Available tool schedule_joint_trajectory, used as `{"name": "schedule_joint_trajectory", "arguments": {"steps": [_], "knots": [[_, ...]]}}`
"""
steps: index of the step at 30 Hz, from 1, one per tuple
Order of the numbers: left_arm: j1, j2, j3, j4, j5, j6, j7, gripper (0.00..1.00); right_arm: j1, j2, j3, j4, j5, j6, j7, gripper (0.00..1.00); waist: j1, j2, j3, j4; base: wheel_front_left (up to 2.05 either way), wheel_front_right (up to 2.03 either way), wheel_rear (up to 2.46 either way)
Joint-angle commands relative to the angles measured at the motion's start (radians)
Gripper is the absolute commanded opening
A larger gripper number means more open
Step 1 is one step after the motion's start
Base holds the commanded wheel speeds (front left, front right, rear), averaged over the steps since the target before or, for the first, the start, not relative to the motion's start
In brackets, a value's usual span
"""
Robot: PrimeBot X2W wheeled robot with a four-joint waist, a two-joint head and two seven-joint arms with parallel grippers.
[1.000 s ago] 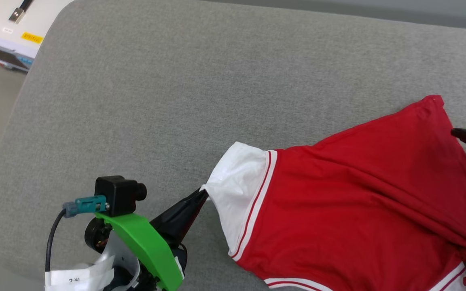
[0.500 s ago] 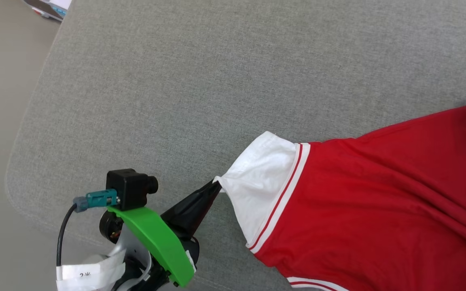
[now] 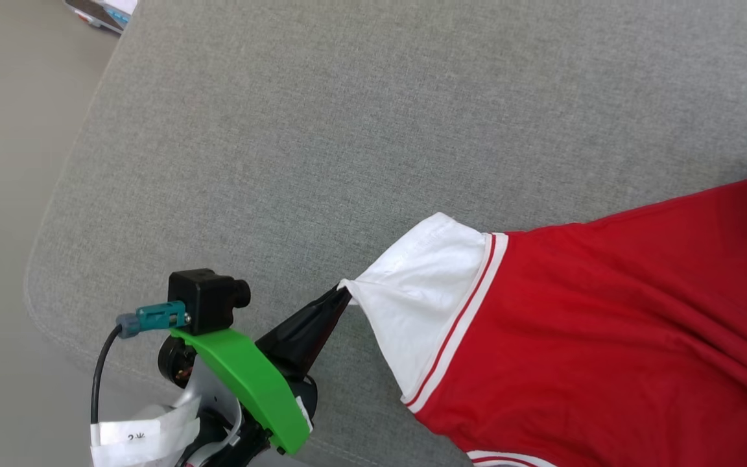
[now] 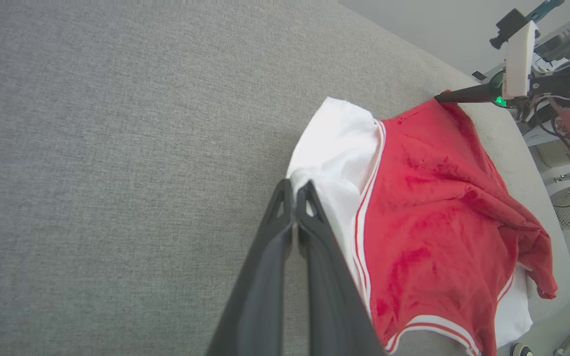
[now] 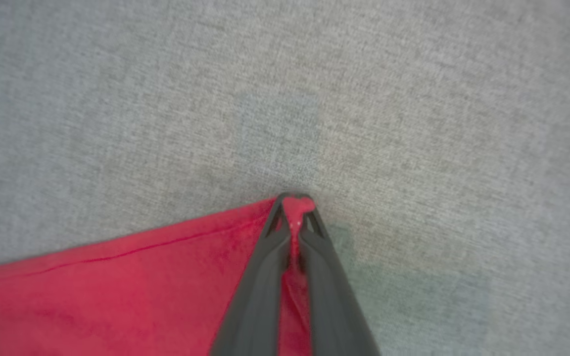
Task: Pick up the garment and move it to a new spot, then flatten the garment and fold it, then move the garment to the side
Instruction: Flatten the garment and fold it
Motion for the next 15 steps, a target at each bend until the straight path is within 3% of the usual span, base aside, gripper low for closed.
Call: {"name": "schedule_joint_trajectory", "arguments": {"steps": [1, 15], "knots": [[-0.014, -0.002, 0.005, 0.002, 0.007, 0.004, -0.005, 0.00, 0.039, 0.011, 0.011, 0.019, 0.014, 0.000, -0.019, 0.00, -0.0001, 0.0000, -0.029, -0.015, 0.00, 0.00, 0.00], [-0.017, 0.037, 0.057, -0.045, 0.017, 0.046, -0.013, 0.00, 0.050, -0.033, 0.046, -0.008, 0.139, 0.000, -0.241, 0.00, -0.0001, 0.0000, -0.207, -0.111, 0.00, 0.00, 0.00]]}}
